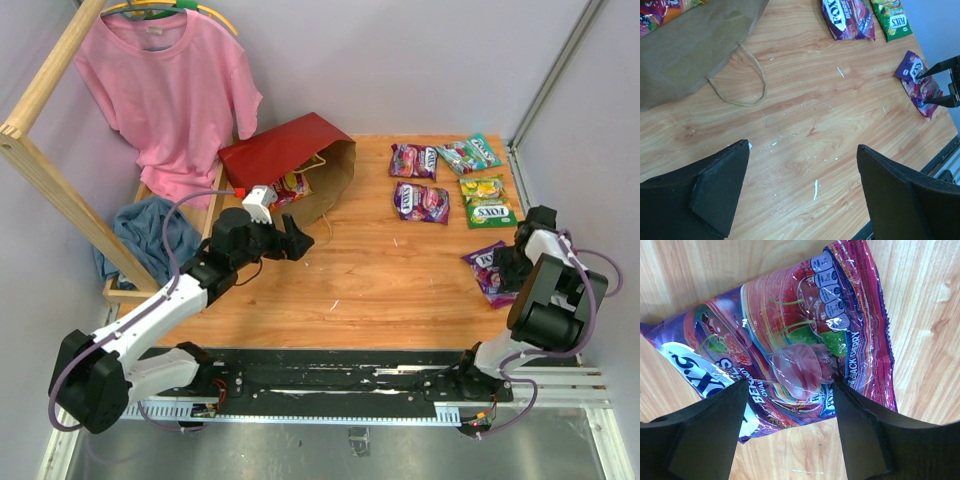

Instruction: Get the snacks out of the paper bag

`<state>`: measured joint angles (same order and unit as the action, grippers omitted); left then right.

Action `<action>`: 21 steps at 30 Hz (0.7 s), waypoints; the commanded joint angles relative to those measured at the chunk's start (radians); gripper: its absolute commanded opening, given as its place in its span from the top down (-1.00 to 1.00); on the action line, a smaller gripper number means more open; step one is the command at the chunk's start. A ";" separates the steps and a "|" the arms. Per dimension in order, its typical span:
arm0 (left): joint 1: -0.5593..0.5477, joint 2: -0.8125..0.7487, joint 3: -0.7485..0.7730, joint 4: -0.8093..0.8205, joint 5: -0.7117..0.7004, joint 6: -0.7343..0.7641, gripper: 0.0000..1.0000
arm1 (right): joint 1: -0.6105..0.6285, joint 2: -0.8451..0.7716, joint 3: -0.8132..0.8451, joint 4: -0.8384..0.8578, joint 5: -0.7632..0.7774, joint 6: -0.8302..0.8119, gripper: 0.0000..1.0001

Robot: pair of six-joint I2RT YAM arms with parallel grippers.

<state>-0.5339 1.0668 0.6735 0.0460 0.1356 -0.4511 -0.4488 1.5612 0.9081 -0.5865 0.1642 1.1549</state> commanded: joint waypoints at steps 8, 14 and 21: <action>0.006 0.042 0.049 -0.008 -0.015 0.009 -0.84 | -0.024 0.076 0.065 -0.011 -0.070 0.197 -0.37; 0.006 0.027 0.059 -0.062 -0.046 0.028 -0.84 | -0.022 0.115 0.119 0.005 -0.069 0.237 -0.33; 0.006 0.011 0.064 -0.100 -0.053 0.032 -0.84 | -0.020 0.127 0.184 0.032 -0.102 0.238 -0.33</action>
<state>-0.5331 1.1011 0.7052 -0.0261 0.0982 -0.4400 -0.4564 1.6791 1.0451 -0.5682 0.0860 1.3666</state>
